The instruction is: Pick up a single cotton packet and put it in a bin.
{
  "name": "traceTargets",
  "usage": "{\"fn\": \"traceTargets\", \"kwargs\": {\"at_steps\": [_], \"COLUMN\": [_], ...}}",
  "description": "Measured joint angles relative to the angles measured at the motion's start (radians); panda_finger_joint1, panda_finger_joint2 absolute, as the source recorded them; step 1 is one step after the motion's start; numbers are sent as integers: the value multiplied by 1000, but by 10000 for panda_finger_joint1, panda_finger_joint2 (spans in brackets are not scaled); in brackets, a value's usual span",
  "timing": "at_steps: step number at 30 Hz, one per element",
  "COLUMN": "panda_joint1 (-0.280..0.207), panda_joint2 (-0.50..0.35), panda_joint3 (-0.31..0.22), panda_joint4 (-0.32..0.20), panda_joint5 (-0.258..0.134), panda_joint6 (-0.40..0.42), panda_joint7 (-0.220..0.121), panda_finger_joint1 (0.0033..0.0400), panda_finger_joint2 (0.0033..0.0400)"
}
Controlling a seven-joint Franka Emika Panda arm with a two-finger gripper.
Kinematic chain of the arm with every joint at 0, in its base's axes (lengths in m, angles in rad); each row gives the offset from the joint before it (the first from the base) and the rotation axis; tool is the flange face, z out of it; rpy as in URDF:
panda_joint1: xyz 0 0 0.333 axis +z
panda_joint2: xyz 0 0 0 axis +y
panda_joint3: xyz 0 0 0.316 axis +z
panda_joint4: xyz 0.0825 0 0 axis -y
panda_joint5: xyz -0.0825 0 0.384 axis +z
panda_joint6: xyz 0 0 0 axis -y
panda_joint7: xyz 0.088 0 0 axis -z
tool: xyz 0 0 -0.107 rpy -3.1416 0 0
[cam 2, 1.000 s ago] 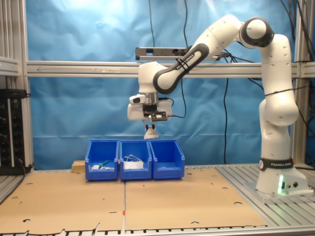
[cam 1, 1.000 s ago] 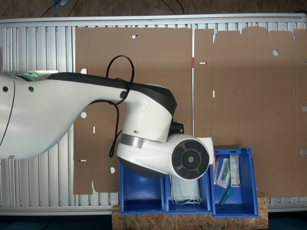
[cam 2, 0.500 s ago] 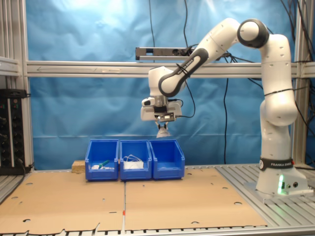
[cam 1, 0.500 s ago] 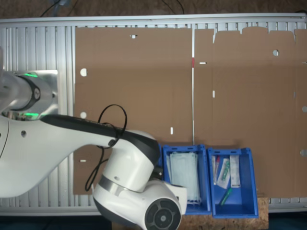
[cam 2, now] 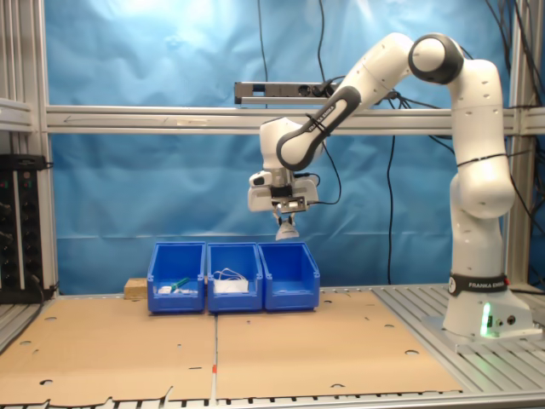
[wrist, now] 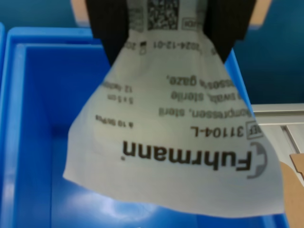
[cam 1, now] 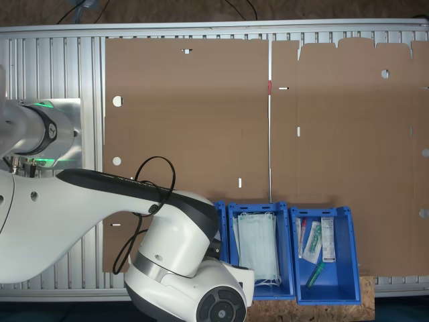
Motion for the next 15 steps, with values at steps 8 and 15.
{"fn": "traceTargets", "kwargs": {"at_steps": [8,15], "panda_joint1": [0,0], "panda_joint2": [2,2], "panda_joint3": [0,0], "panda_joint4": [0,0], "panda_joint5": [-1,-1], "panda_joint6": [4,5], "panda_joint7": [-41,-66], "panda_finger_joint1": [85,85], "panda_finger_joint2": [85,85]}}
